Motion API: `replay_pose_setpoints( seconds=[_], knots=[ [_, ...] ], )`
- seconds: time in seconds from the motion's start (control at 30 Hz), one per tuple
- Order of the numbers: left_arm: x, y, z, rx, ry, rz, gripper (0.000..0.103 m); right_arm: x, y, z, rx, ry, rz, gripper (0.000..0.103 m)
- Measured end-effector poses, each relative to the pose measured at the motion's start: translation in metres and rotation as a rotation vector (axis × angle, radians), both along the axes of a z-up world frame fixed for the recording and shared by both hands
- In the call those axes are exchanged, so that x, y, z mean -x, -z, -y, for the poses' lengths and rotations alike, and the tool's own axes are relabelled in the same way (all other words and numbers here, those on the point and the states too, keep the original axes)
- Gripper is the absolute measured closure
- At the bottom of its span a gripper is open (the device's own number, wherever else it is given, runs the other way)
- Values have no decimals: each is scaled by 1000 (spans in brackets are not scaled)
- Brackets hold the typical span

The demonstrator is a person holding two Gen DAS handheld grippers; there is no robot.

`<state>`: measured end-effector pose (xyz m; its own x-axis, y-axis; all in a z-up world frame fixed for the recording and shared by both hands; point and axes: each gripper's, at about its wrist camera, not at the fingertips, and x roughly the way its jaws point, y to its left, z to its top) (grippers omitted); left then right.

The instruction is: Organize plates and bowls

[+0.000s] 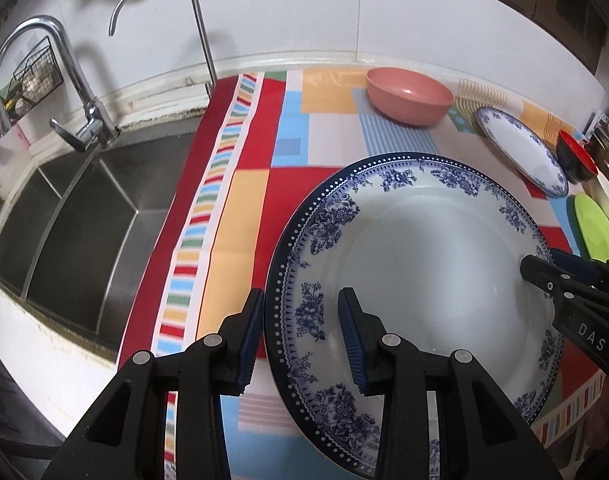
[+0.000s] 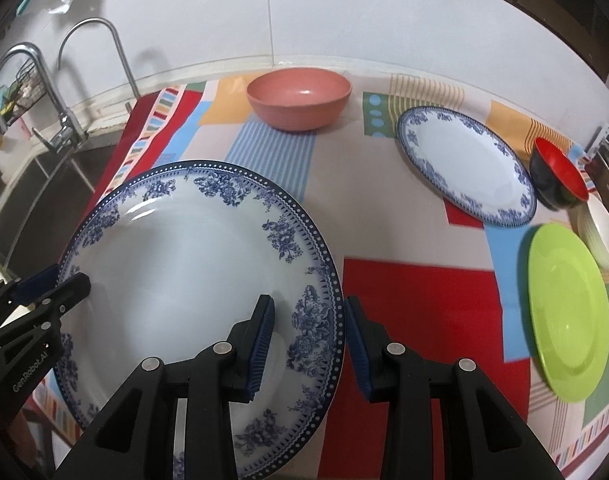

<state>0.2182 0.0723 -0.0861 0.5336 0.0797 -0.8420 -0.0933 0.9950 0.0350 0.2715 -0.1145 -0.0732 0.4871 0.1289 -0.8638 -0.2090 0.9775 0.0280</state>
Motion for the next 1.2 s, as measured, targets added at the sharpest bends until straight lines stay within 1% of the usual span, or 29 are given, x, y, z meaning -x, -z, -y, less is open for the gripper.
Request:
replay_pose_setpoints(
  seconds=[0.17, 0.4, 0.57, 0.87, 1.2],
  knots=[
    [14, 7, 2, 0, 13, -13, 66, 17, 5, 3, 2, 9, -18, 66],
    [17, 19, 6, -2, 35, -27, 66, 30, 15, 6, 8, 34, -41, 66],
    [15, 30, 8, -3, 50, -47, 66, 32, 24, 9, 12, 58, -58, 66],
    [9, 39, 7, -3, 64, -69, 66, 31, 33, 9, 27, 68, -73, 66],
    [8, 40, 7, -14, 93, -65, 65, 32, 37, 7, 35, 87, -73, 63]
  ],
)
